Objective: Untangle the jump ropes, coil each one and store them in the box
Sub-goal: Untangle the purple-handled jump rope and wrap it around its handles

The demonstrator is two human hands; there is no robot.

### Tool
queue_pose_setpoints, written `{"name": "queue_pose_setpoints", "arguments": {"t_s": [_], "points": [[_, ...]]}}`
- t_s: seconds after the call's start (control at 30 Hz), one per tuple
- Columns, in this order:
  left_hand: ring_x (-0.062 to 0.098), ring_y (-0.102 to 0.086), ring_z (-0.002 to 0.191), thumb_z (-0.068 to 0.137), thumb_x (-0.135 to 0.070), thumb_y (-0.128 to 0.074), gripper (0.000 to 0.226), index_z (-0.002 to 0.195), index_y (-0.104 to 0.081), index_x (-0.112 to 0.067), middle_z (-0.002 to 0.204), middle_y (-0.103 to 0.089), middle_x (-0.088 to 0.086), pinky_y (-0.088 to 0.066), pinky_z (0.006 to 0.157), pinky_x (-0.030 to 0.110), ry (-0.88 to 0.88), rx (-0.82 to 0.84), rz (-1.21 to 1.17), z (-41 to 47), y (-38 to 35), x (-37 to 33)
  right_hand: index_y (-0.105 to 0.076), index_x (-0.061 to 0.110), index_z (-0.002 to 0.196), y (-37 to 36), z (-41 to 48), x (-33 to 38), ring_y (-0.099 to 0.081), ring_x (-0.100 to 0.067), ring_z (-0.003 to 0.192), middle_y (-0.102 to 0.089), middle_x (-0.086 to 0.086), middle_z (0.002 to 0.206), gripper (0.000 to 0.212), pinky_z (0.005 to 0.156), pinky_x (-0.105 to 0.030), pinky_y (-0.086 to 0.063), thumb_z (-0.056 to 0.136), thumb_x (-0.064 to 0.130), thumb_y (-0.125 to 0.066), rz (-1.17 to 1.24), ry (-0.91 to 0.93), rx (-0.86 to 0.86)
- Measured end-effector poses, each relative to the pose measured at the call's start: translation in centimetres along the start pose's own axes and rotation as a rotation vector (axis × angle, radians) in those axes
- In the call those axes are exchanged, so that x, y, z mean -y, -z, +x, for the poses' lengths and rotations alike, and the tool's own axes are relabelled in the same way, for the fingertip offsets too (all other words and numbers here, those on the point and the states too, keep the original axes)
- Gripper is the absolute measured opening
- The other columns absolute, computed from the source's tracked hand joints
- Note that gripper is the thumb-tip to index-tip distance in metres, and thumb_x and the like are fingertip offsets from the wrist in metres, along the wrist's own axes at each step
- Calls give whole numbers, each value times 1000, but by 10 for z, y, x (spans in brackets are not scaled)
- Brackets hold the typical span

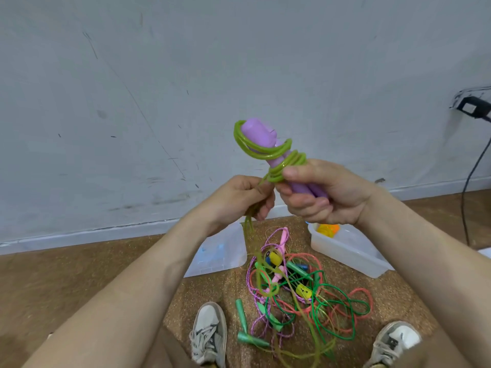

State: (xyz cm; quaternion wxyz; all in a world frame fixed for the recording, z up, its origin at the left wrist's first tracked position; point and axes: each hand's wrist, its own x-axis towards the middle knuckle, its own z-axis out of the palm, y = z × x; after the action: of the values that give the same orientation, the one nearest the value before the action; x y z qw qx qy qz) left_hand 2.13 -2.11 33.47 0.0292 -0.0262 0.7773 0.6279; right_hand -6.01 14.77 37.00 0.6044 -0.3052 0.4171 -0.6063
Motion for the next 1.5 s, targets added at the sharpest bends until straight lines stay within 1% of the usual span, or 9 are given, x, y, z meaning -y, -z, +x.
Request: {"name": "queue_pose_setpoints", "arguments": {"t_s": [0.17, 0.4, 0.53, 0.9, 1.03, 1.17, 1.27, 1.33, 1.5], "points": [[9, -30, 41, 99, -23, -50, 12, 109, -57, -22, 54, -42, 2, -26, 40, 17, 56, -101, 6, 1, 1, -1, -50, 15, 67, 0, 1, 9, -21, 2, 31, -32, 6, 47, 23, 29, -10, -8, 77, 34, -59, 6, 11, -351], [24, -53, 70, 101, -36, -40, 21, 112, -55, -26, 64, -53, -3, -40, 61, 36, -195, -274, 972, -8, -2, -3, -34, 22, 65, 17, -4, 18, -19, -1, 35, -28, 6, 49, 31, 32, -12, -7, 88, 7, -47, -57, -73, -678], [29, -59, 84, 100, -42, -34, 28, 104, -57, -27, 82, -65, -1, -40, 62, 34, -180, -276, 1244, -14, 7, -20, -42, 18, 60, 16, -2, 13, -22, -7, 37, -37, 0, 50, 32, 34, -12, -12, 85, 4, -56, -406, -206, -749], [31, -61, 89, 91, -33, -48, 21, 99, -63, -20, 89, -68, 3, -48, 70, 36, -135, -199, 1393, -18, 6, -29, -33, 25, 59, -4, 22, -13, -42, -18, 56, -51, 2, 65, 37, 51, -25, -30, 81, 18, -61, -1489, -246, -987], [16, -59, 73, 83, -26, -63, 18, 101, -64, -28, 69, -65, -11, -41, 65, 26, -94, -285, 1000, -19, 3, -30, -59, 17, 94, -15, 33, -38, -63, -30, 92, -66, -7, 106, 7, 66, -29, -37, 89, 20, -55, -1857, -383, -843], [13, -45, 39, 81, -8, -72, 22, 102, -66, -11, 51, -56, 4, -35, 39, 16, 203, -324, 122, -14, 11, -29, -58, 18, 103, -34, 35, -59, -65, -29, 97, -67, -5, 106, 13, 65, -29, -37, 93, 22, -52, -2037, -297, -647], [8, -41, 39, 81, -2, -71, 27, 107, -66, -6, 53, -55, 4, -36, 37, 14, 289, -307, -111, -9, 20, -26, -58, 20, 98, -44, 26, -49, -64, -29, 96, -66, -6, 104, 43, 65, -29, -35, 85, 62, -57, -2020, -278, -576], [8, -44, 41, 81, 2, -70, 26, 106, -66, -4, 58, -58, 5, -40, 40, 13, 290, -266, -150, -8, 25, -24, -59, 23, 106, -48, 23, -45, -63, -29, 95, -67, -6, 104, 60, 66, -29, -34, 82, 76, -45, -1977, -269, -532], [12, -39, 47, 76, -23, -79, 16, 70, -73, -9, 52, -57, 2, -32, 43, 19, 235, -117, 304, -11, 41, -14, -44, 21, 59, -50, 15, -28, -46, -21, 61, -46, 0, 57, 64, 53, -30, -33, 75, 83, -44, -1863, -348, -350]]}}
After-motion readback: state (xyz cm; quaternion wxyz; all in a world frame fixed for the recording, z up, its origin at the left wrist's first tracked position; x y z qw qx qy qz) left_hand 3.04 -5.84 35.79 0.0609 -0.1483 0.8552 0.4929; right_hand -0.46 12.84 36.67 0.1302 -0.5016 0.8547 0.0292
